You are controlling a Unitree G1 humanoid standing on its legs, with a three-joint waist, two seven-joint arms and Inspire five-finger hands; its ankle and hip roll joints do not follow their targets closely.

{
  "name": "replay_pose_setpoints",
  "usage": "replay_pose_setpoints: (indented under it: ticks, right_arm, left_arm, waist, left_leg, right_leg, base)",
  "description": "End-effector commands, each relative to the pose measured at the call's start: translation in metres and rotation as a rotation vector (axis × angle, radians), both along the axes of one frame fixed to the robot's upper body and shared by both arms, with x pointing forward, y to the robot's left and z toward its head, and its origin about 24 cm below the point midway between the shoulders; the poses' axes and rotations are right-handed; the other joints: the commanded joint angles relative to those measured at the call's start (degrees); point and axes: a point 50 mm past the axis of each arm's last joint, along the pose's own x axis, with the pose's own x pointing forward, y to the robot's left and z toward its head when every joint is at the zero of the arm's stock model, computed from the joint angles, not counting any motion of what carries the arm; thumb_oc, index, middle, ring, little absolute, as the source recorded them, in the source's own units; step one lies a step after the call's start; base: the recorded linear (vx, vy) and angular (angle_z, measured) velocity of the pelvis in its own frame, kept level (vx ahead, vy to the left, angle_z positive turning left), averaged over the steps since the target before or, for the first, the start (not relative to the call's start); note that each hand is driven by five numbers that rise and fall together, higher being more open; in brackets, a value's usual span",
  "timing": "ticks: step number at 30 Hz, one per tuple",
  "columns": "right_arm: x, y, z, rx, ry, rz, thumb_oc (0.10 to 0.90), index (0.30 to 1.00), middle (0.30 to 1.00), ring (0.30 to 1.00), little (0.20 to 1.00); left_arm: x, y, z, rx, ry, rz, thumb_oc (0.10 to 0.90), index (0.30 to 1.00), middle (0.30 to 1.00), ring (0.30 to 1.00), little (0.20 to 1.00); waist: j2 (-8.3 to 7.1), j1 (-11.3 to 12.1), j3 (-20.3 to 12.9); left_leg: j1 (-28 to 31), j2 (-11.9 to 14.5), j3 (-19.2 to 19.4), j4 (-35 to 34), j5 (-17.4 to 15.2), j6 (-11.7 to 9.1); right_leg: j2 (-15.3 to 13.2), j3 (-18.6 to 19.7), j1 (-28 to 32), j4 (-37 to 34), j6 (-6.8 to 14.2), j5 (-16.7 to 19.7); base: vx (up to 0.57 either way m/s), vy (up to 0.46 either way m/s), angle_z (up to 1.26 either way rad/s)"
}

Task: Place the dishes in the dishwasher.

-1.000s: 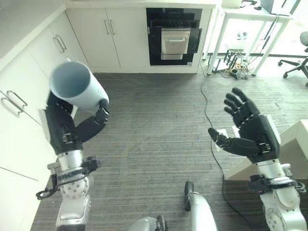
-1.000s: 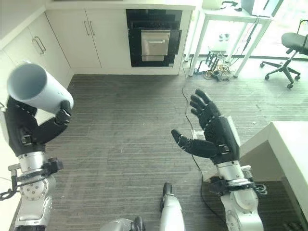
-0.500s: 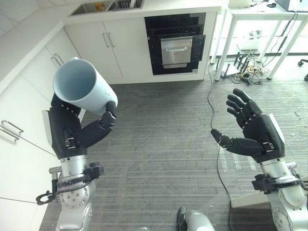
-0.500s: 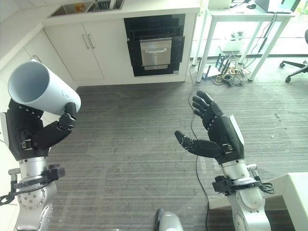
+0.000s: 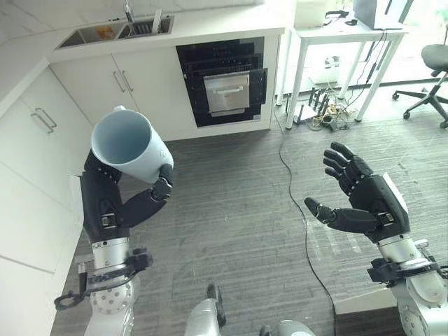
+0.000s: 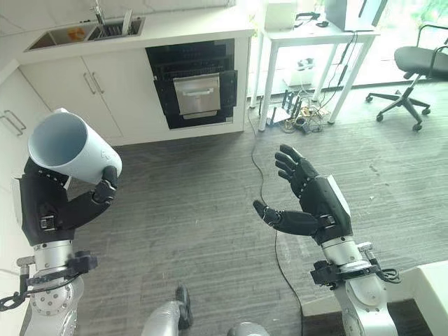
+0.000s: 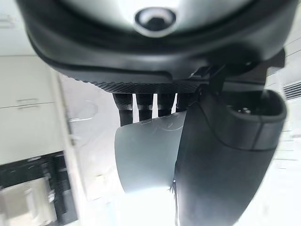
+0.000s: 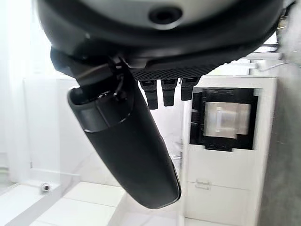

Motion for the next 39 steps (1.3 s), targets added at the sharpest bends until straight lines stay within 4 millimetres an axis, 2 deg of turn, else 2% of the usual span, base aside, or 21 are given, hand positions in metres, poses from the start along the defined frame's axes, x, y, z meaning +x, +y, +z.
replay_pose_setpoints:
  ticks: [1,3,4,6,9,11,12,13,14,15,16,19,24,27,28,29,30,33,34,35,39]
  right_arm:
    - [0.005,0.011,0.032,0.082,-0.241,0.021,0.8,0.9,0.9,0.9,0.9]
    - [0.007,0.015,0.031,0.086,-0.246,0.011,0.8,0.9,0.9,0.9,0.9]
    - [0.008,0.02,0.024,0.098,-0.221,0.01,0.8,0.9,0.9,0.9,0.9]
    - [0.01,0.023,0.022,0.095,-0.207,0.018,0.8,0.9,0.9,0.9,0.9]
    - [0.012,0.02,0.019,0.11,-0.189,0.04,0.8,0.9,0.9,0.9,0.9]
    - [0.012,0.018,0.021,0.121,-0.198,0.058,0.8,0.9,0.9,0.9,0.9]
    - [0.012,0.019,0.022,0.124,-0.202,0.069,0.8,0.9,0.9,0.9,0.9]
    - [0.013,0.021,0.022,0.127,-0.205,0.077,0.8,0.9,0.9,0.9,0.9]
    - [0.014,0.026,0.022,0.129,-0.201,0.098,0.8,0.9,0.9,0.9,0.9]
    - [0.014,0.027,0.022,0.128,-0.2,0.101,0.8,0.9,0.9,0.9,0.9]
    - [0.012,0.031,0.019,0.119,-0.194,0.125,0.8,0.9,0.9,0.9,0.9]
    - [0.016,0.033,0.02,0.112,-0.195,0.138,0.8,0.9,0.9,0.9,0.9]
    - [0.02,0.029,0.027,0.077,-0.195,0.133,0.8,0.9,0.9,0.9,0.9]
    - [0.016,0.021,0.027,0.065,-0.178,0.126,0.8,0.9,0.9,0.9,0.9]
    - [0.013,0.017,0.027,0.053,-0.175,0.135,0.8,0.9,0.9,0.9,0.9]
    - [0.01,0.014,0.027,0.038,-0.171,0.133,0.8,0.9,0.9,0.9,0.9]
    - [0.01,0.013,0.027,0.031,-0.168,0.124,0.8,0.9,0.9,0.9,0.9]
    - [0.012,0.015,0.025,0.041,-0.163,0.123,0.8,0.9,0.9,0.9,0.9]
    - [0.013,0.015,0.024,0.042,-0.16,0.125,0.8,0.9,0.9,0.9,0.9]
    - [0.015,0.018,0.022,0.043,-0.158,0.127,0.8,0.9,0.9,0.9,0.9]
    - [0.016,0.023,0.019,0.025,-0.15,0.138,0.8,0.9,0.9,0.9,0.9]
  left_arm:
    - [-0.016,0.008,0.043,0.092,-0.223,-0.019,0.4,0.3,0.3,0.3,0.3]
    - [-0.017,0.007,0.045,0.109,-0.237,-0.033,0.4,0.3,0.3,0.3,0.3]
    - [-0.017,0.004,0.046,0.141,-0.252,-0.034,0.4,0.3,0.3,0.3,0.3]
    - [-0.017,0.003,0.046,0.152,-0.258,-0.02,0.4,0.3,0.3,0.3,0.3]
    - [-0.012,0.006,0.052,0.154,-0.268,0.001,0.4,0.3,0.3,0.3,0.3]
    - [-0.011,0.007,0.054,0.156,-0.278,0.008,0.4,0.3,0.3,0.3,0.3]
    - [-0.011,0.007,0.054,0.161,-0.28,0.016,0.4,0.3,0.3,0.3,0.3]
    - [-0.011,0.006,0.054,0.165,-0.281,0.022,0.4,0.3,0.3,0.3,0.3]
    - [-0.012,0.005,0.052,0.169,-0.273,0.029,0.4,0.3,0.3,0.3,0.3]
    - [-0.012,0.005,0.051,0.169,-0.272,0.031,0.4,0.3,0.3,0.3,0.3]
    - [-0.015,0.006,0.05,0.178,-0.267,0.041,0.4,0.3,0.3,0.3,0.3]
    - [-0.013,0.005,0.051,0.168,-0.262,0.055,0.4,0.3,0.3,0.3,0.3]
    - [-0.01,0.006,0.045,0.083,-0.228,0.036,0.4,0.3,0.3,0.3,0.3]
    - [-0.015,0.007,0.042,0.062,-0.223,0.044,0.4,0.3,0.3,0.3,0.3]
    - [-0.019,0.009,0.04,0.049,-0.226,0.048,0.4,0.3,0.3,0.3,0.3]
    - [-0.021,0.009,0.039,0.045,-0.23,0.041,0.4,0.3,0.3,0.3,0.3]
    - [-0.021,0.007,0.037,0.041,-0.232,0.03,0.4,0.3,0.3,0.3,0.3]
    - [-0.021,0.006,0.035,0.043,-0.23,0.025,0.4,0.3,0.3,0.3,0.3]
    - [-0.022,0.006,0.034,0.048,-0.228,0.022,0.4,0.3,0.3,0.3,0.3]
    - [-0.022,0.005,0.034,0.054,-0.23,0.019,0.4,0.3,0.3,0.3,0.3]
    - [-0.023,0.004,0.032,0.054,-0.227,0.029,0.4,0.3,0.3,0.3,0.3]
  waist:
    - [-2.5,2.96,-4.47]
    - [-2.49,3.32,-4.76]
    - [-1.99,2.78,-4.49]
    - [-1.67,2.47,-4.11]
    - [-1.46,1.8,-2.97]
    - [-2.46,1.36,-1.69]
    - [-3.15,0.79,-1.11]
    - [-3.51,0.73,-1.07]
    - [-3.6,-0.44,-0.67]
    - [-3.55,-0.41,-0.78]
    - [-3.43,-0.96,-0.85]
    - [-3.99,-0.85,-2.01]
    - [-3.58,-1.83,-4.53]
    - [-4.0,-2.06,-5.33]
    - [-4.66,-2.04,-5.29]
    - [-5.26,-2.0,-4.87]
    - [-5.0,-1.87,-4.22]
    - [-4.5,-1.49,-3.43]
    - [-3.15,-1.69,-2.93]
    - [-2.17,-1.67,-2.36]
    - [-0.19,-0.07,-1.59]
  left_leg:
    - [-1.54,-0.36,-4.74,0.01,-8.52,-1.82]
    - [-1.19,-2.02,-6.23,0.01,-9.25,-0.28]
    - [0.43,-3.31,-7.95,0.01,-10.21,0.75]
    - [1.24,-3.27,-8.04,0.01,-10.66,0.86]
    - [3.2,-3.01,-7.91,0.01,-10.59,-0.18]
    - [4.44,-3.24,-6.25,0.01,-11.46,-0.56]
    - [5.54,-3.49,-4.99,0.01,-12.51,-0.69]
    - [5.95,-3.74,-4.25,0.01,-13.09,-0.55]
    - [7.99,-4.05,-3.98,0.01,-14.42,-0.39]
    - [8.21,-4.01,-3.79,0.01,-14.64,-0.33]
    - [10.42,-4.02,-3.98,0.01,-16.34,0.52]
    - [12.56,-3.4,-3.38,0.01,-17.68,0.46]
    - [19.22,-1.19,-4.07,0.01,-19.15,-2.15]
    - [21.14,0.31,-2.9,0.01,-10.13,-4.26]
    - [21.79,0.0,-1.6,1.52,-5.66,-4.96]
    - [18.53,0.89,0.83,7.48,-3.84,-5.35]
    - [16.14,0.28,0.68,9.26,-6.19,-4.62]
    - [15.51,-4.84,2.23,1.12,-9.54,-1.92]
    - [14.09,-3.79,3.14,0.01,-11.66,-1.87]
    - [10.48,-2.32,3.44,0.01,-11.74,-2.25]
    - [1.24,1.07,-0.82,0.01,-6.79,-5.13]
  right_leg:
    - [-4.92,-1.25,2.82,-4.05,7.66,2.19]
    - [-4.76,-2.4,4.51,-4.05,8.47,7.33]
    - [-3.76,-3.0,3.12,0.25,9.04,14.13]
    - [-3.77,-2.94,-1.01,4.09,8.47,14.1]
    - [-1.43,-5.44,-4.57,-4.05,6.43,11.02]
    - [-4.37,-5.47,-8.73,-4.05,6.83,10.7]
    - [-6.89,-5.02,-12.28,-4.05,7.92,12.91]
    - [-7.87,-4.2,-13.99,-4.05,8.6,14.06]
    - [-9.47,-0.97,-19.37,-4.05,9.42,16.16]
    - [-9.44,-0.31,-20.14,-4.05,9.46,16.25]
    - [-9.55,0.49,-22.1,-4.05,9.31,15.98]
    - [-9.42,-1.37,-20.04,-4.05,9.3,15.66]
    - [-7.29,-3.35,-17.39,-4.05,6.92,13.83]
    - [-6.26,-3.36,-15.5,-4.05,4.43,11.67]
    - [-6.12,-2.9,-14.08,-4.05,3.18,10.21]
    - [-6.0,-3.22,-12.36,-4.05,1.98,8.96]
    - [-5.52,-3.67,-11.04,-4.05,1.91,8.23]
    - [-4.73,-2.39,-10.38,-4.05,3.25,8.04]
    - [-3.14,-2.26,-9.6,-4.05,3.69,7.49]
    - [-1.71,-1.52,-9.16,-4.05,3.75,7.18]
    - [1.8,0.34,-6.38,-4.05,3.28,4.27]
  base:
    - [0.29,0.215,0.34]
    - [0.29,0.231,0.39]
    - [0.23,0.212,0.36]
    - [0.16,0.103,0.34]
    - [0.22,-0.101,0.07]
    - [0.16,-0.181,0.07]
    - [0.18,-0.179,-0.08]
    - [0.31,-0.283,-0.23]
    - [0.28,-0.226,-0.15]
    - [0.54,-0.463,-0.57]
    - [0.56,-0.527,-0.61]
    - [0.42,-0.439,-0.26]
    - [0.3,-0.337,-0.01]
    - [0.3,-0.335,0.11]
    - [0.31,-0.352,-0.09]
    - [0.32,-0.337,-0.29]
    - [0.23,-0.216,-0.22]
    - [0.22,-0.02,-0.09]
    - [0.22,0.059,-0.24]
    - [0.23,0.074,-0.11]
    - [0.24,0.069,0.18]
